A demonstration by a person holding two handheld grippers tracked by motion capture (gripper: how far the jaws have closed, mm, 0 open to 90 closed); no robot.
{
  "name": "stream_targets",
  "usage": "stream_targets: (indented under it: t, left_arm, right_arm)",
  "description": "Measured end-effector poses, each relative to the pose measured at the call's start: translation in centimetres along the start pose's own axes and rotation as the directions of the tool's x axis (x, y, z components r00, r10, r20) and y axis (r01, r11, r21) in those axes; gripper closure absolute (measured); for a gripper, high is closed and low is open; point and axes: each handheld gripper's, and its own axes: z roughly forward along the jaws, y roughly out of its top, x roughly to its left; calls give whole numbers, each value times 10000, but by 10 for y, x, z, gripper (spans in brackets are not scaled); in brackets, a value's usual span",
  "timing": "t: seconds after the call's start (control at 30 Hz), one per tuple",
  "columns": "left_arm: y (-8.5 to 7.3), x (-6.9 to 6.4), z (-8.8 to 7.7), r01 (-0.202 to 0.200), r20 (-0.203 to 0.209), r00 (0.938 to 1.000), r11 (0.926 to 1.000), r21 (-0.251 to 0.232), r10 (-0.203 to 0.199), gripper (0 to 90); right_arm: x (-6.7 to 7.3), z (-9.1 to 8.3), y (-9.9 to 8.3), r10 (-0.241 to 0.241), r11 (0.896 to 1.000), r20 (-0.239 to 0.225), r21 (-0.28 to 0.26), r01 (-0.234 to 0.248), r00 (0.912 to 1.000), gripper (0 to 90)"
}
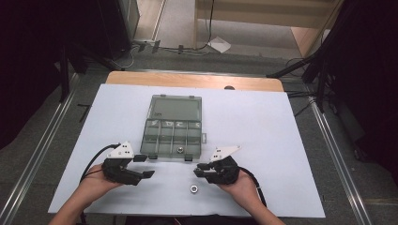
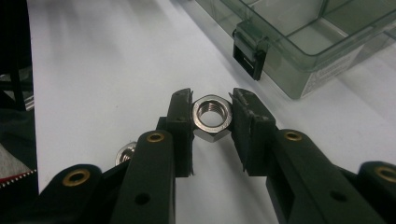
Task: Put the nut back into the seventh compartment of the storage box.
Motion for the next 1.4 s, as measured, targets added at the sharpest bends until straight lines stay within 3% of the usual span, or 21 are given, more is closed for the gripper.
stream_targets:
  t: [0.07,0.7,0.8,1.03,1.4]
  left_arm:
    - [-1,0,1,53,37,10000,9998,-214,-52,344]
    - [-4,0,-1,144,-16,9999,9997,-196,-144,344]
    - [-4,0,-3,90,-53,9999,9999,56,-90,344]
    - [-5,0,-1,112,0,9999,9997,-200,-112,344]
    - [-4,0,0,124,21,9999,9997,-222,-124,344]
  right_arm:
    - [-1,1,1,-51,10000,20,-46,51,10000,710]
    - [-5,2,13,268,9996,-76,-69,-268,9996,710]
    - [-4,2,15,233,9997,-102,-122,-234,9997,710]
    - [-1,2,21,256,9996,-176,-134,-258,9995,710]
    - [-1,0,31,185,9993,-117,-320,-189,9998,710]
